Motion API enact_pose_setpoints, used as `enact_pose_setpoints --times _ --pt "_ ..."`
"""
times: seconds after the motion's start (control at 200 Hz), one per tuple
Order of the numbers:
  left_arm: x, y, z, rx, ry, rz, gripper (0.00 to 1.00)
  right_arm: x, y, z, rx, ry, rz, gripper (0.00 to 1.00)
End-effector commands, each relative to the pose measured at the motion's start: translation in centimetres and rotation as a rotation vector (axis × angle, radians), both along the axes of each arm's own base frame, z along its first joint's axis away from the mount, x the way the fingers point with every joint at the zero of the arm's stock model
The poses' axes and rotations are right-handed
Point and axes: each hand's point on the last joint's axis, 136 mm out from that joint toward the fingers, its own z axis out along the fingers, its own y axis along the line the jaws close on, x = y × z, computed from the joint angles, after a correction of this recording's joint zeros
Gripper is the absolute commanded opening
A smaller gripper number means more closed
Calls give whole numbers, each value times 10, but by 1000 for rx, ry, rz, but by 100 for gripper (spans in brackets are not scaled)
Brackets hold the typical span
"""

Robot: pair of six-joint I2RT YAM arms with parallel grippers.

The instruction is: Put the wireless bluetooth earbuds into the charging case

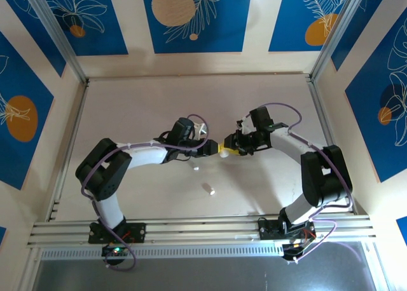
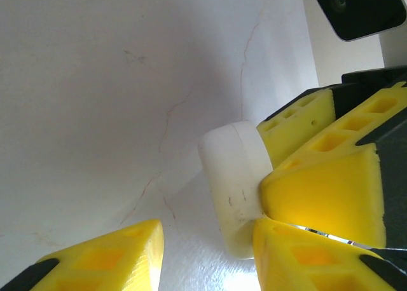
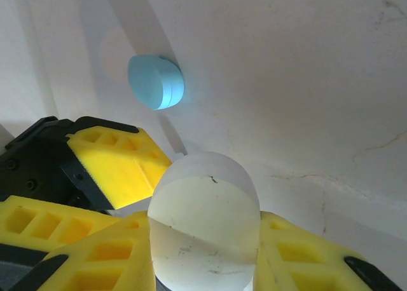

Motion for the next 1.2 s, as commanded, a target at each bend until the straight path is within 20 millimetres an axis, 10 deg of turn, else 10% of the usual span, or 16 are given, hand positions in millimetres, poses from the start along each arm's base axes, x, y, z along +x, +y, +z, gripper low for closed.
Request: enact_pose_setpoints --times 0.0,1.196 --pt "2 -12 12 -44 -13 -25 41 -5 4 14 65 -5 10 33" --pt "6 3 -3 51 -2 30 42 -10 -5 21 99 -5 -15 30"
